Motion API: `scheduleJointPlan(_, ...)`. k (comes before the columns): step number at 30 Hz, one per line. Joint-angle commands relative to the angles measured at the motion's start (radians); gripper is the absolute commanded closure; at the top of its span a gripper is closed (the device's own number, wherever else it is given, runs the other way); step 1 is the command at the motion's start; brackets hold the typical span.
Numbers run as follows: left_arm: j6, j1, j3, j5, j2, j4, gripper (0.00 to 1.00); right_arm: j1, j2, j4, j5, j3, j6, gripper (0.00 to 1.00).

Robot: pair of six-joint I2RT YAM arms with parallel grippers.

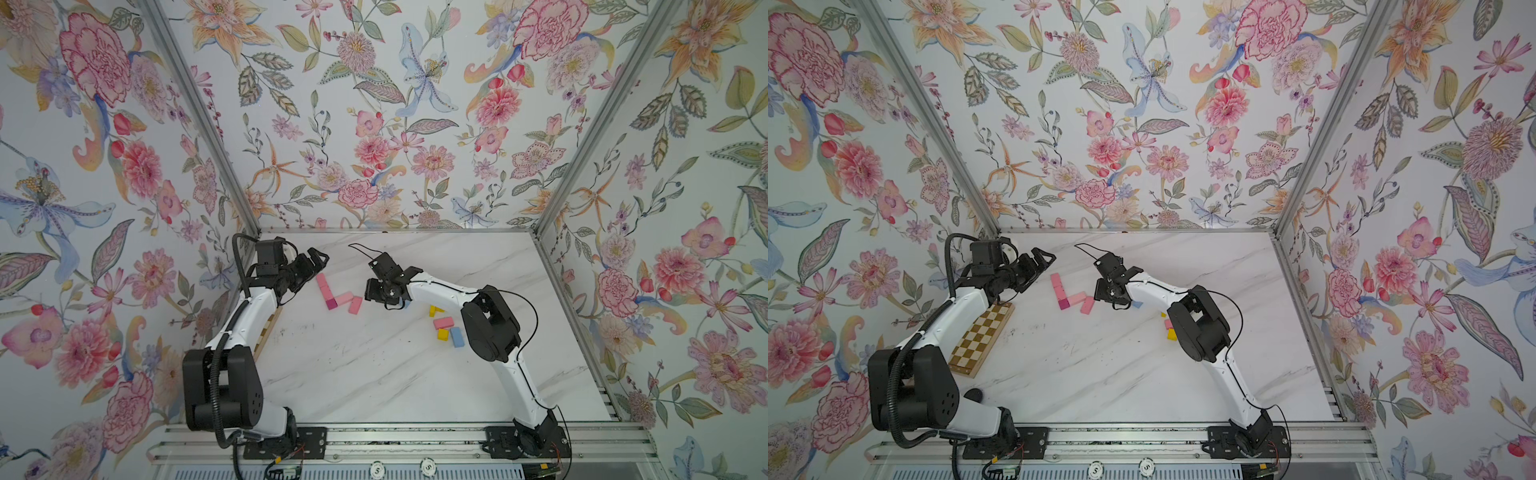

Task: Assemble the letter v with building blocks
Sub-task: Place the building block at the center of the board, then adjust the building block at the center of the board.

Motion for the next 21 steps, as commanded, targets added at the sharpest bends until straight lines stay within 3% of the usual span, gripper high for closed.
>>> scheduleJointPlan(1,-0.024,-0.021,-0.04,0.032,-0.035,0.058,0.01,-0.051,-0.018,0.036,-0.063,0.028,-0.026,0.27)
scheduleJointPlan(10,-0.028,-0.034,-0.125,0.028,-0.097,0.095,0.01,-0.046,0.021,0.198,-0.206,0.063,0.041,0.01)
scheduleJointPlan(21,0.0,-0.029,-0.19,-0.006,-0.166,0.068,0.01,-0.034,0.164,0.283,-0.287,0.197,0.188,0.01)
